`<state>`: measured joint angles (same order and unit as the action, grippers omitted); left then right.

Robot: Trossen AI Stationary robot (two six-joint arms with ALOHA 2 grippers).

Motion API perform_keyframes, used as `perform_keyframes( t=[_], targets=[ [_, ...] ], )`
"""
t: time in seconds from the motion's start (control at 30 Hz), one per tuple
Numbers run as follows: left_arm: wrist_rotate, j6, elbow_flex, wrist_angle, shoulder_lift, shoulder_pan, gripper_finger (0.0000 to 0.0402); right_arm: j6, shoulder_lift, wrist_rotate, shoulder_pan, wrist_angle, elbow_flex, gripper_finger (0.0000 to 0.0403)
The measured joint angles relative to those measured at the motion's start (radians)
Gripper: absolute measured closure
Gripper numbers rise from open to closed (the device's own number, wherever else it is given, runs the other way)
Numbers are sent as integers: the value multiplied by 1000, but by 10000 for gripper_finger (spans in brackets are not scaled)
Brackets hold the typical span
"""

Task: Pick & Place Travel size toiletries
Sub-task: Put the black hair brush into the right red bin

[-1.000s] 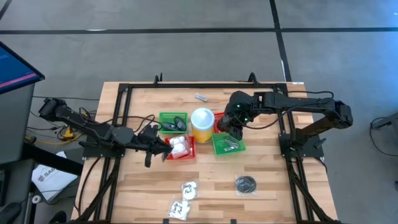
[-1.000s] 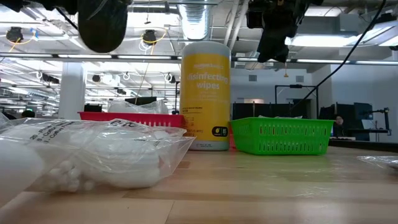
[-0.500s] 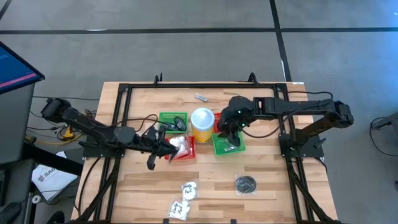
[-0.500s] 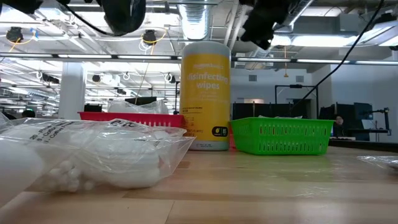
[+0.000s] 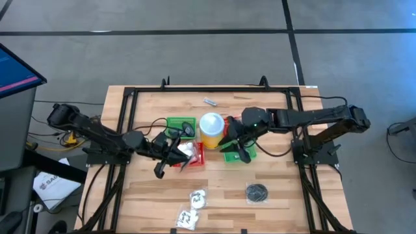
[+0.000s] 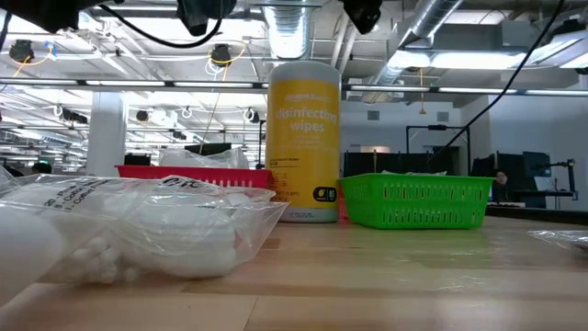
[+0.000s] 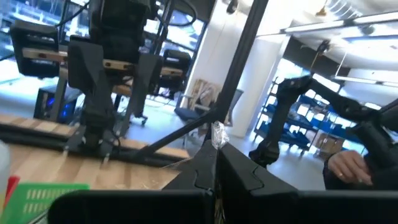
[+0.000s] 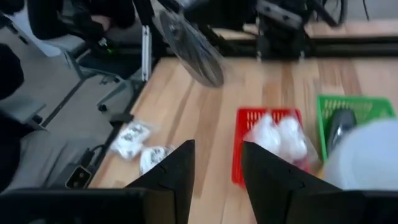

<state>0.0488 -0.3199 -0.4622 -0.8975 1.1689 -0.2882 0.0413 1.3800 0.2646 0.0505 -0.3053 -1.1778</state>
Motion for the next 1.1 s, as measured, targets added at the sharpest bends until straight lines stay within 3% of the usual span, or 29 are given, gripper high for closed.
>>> perform_keyframes(
  t=[0.27, 0.7, 1.1],
  targets=[
    [-34, 2, -8, -141, 77, 0, 401, -62, 19, 0, 41, 100, 3, 281],
    [-108, 54, -151, -144, 219, 0, 401, -69, 100, 2, 71, 205, 1, 281],
    [-112, 55, -160, -140, 223, 0, 401, -106, 100, 1, 102, 262, 0, 281]
  ],
)
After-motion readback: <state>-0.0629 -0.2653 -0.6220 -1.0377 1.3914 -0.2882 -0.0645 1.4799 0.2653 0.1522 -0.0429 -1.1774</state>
